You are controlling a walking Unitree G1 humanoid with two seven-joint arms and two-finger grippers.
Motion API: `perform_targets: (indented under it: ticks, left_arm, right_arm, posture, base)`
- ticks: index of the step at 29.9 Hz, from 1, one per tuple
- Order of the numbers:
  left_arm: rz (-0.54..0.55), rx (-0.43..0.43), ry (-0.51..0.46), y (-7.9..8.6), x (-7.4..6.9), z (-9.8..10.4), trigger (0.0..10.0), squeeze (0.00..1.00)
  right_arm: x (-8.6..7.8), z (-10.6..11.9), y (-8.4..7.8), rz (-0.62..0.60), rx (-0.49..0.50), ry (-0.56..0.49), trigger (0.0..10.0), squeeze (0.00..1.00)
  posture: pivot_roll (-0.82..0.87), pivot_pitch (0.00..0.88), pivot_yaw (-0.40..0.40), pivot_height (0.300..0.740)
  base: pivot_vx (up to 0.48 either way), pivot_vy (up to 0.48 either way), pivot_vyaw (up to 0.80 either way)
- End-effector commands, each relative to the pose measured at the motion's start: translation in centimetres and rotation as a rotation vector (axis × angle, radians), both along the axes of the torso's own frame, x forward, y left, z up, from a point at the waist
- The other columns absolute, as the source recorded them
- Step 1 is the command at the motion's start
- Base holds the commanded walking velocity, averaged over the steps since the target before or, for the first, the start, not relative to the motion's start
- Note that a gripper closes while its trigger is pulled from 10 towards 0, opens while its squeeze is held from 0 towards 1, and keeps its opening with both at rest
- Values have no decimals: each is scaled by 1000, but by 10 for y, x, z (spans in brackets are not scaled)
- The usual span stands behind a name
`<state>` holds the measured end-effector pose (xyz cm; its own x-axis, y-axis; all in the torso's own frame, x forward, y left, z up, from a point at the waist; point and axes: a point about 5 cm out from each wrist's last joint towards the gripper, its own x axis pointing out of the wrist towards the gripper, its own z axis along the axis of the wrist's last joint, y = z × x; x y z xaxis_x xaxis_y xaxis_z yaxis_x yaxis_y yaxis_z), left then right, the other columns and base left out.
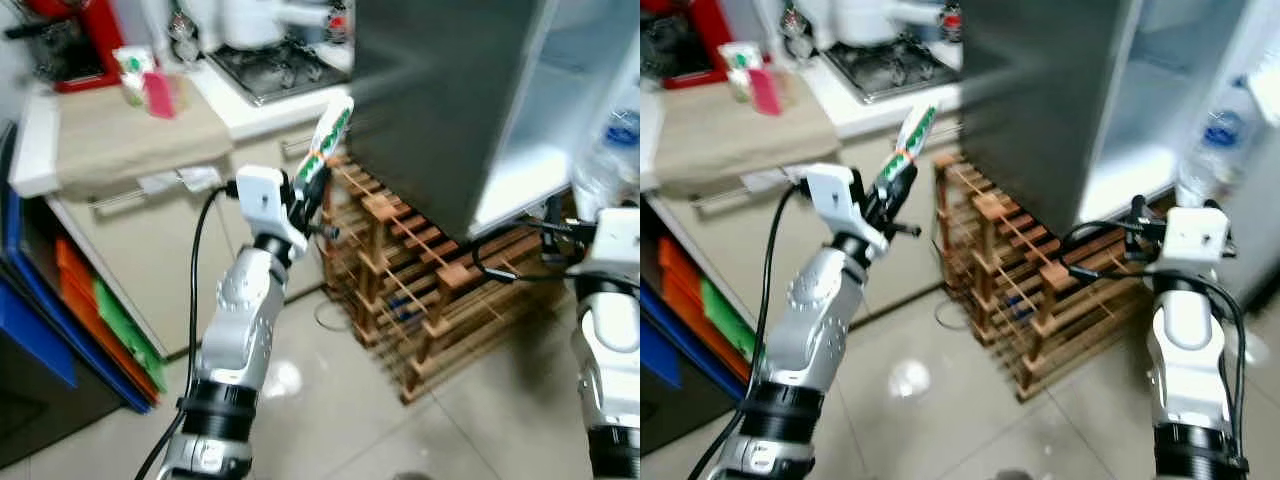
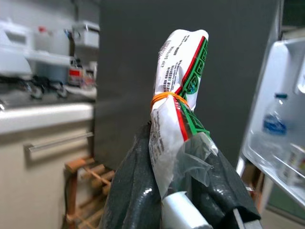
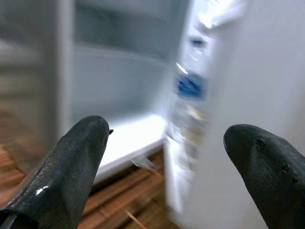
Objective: Restocking fridge
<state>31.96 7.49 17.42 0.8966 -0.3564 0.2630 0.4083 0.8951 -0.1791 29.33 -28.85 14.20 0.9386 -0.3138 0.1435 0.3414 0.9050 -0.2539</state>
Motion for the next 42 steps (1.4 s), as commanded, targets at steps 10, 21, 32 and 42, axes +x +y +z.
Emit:
perform_targets:
  ticks: [10, 21, 32, 42]
  left_arm:
    - [23, -1, 3, 5, 7, 2, 10000, 0]
    - [15, -4, 5, 7, 8, 4, 10000, 0]
    - [-15, 19, 2, 1, 4, 2, 10000, 0]
    - [24, 98, -11, 6, 5, -4, 10000, 0]
  right_arm:
    - [-3, -6, -78, -298, -126, 154, 10000, 0]
    - [-57, -1, -140, -650, -267, 171, 10000, 0]
    - [-72, -55, -102, -594, -195, 196, 10000, 0]
    - [-7, -25, 14, -51, -35, -87, 10000, 0]
  posture:
    - [-226, 36, 97, 718]
    - [-237, 50, 100, 718]
    - [-239, 57, 87, 718]
    - [-232, 56, 84, 718]
  base:
    - [0, 0, 0]
    - [0, 0, 0]
    - [0, 0, 0]
    - [0, 0, 0]
